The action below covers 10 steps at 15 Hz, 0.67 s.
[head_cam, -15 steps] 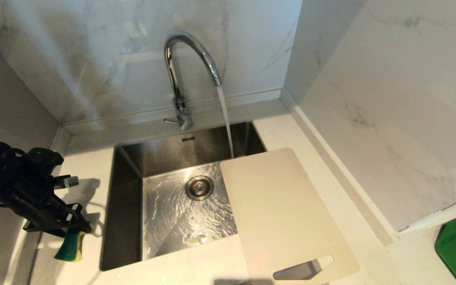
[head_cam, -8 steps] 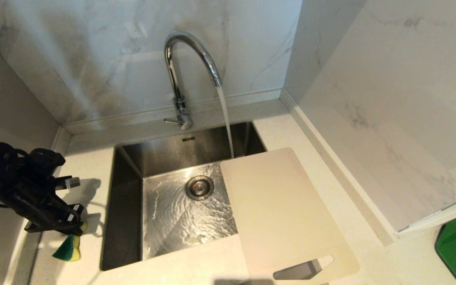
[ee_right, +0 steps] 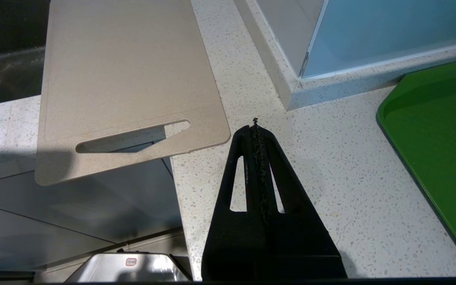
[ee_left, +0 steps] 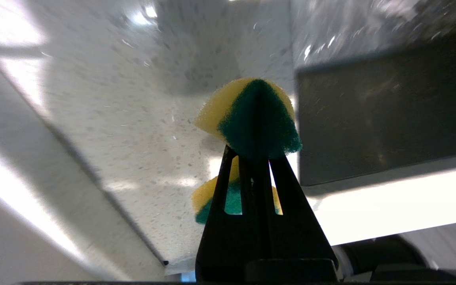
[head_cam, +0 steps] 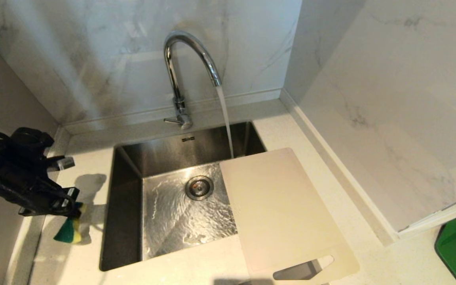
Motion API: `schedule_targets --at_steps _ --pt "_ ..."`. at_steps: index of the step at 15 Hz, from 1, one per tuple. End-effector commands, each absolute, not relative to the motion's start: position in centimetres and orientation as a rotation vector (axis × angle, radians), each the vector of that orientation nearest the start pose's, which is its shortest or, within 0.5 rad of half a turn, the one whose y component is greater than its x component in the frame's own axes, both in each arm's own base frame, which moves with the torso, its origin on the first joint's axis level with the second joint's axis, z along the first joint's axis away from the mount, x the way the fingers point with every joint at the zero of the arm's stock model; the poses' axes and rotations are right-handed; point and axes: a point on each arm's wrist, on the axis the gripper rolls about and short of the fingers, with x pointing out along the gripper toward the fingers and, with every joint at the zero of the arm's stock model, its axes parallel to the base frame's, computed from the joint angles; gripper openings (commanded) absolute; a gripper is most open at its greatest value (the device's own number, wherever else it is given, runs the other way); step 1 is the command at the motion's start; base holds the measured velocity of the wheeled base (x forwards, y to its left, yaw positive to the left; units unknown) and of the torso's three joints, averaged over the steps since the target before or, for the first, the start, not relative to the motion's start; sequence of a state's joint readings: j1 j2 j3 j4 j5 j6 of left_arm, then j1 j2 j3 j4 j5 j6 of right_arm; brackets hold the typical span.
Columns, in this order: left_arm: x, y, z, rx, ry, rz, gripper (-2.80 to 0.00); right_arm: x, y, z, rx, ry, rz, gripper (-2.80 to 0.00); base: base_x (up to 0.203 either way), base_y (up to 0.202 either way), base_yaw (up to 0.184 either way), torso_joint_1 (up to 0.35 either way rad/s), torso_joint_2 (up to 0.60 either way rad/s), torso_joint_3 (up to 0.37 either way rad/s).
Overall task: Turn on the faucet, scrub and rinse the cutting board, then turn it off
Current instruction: Pick up the cleaning cloth, then pick up the cutting board
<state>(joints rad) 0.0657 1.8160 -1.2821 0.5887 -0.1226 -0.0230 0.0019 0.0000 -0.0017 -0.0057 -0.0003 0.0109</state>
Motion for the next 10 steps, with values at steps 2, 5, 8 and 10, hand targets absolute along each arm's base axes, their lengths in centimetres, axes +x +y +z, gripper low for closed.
schedule_targets --at_steps 2,5,8,10 --pt "27.6 1.6 22.6 -0.111 0.936 -0.040 -2.80 -2.3 0.0 7.7 0.011 -0.008 0.003 -2.80 0.000 0.000 0.000 0.000 0.00 0.000" --pt "25.5 1.6 25.9 -0.119 0.770 -0.024 -2.80 -2.3 0.0 7.7 0.011 -0.008 0.003 -2.80 0.000 0.000 0.000 0.000 0.00 0.000" --pt "22.3 1.6 29.0 -0.138 0.634 -0.009 -2.80 -2.3 0.0 7.7 0.011 -0.008 0.003 -2.80 0.000 0.000 0.000 0.000 0.00 0.000" --pt "19.8 1.4 30.9 -0.163 0.546 0.001 -2.80 -2.3 0.0 7.7 0.011 -0.008 0.002 -2.80 0.000 0.000 0.000 0.000 0.00 0.000"
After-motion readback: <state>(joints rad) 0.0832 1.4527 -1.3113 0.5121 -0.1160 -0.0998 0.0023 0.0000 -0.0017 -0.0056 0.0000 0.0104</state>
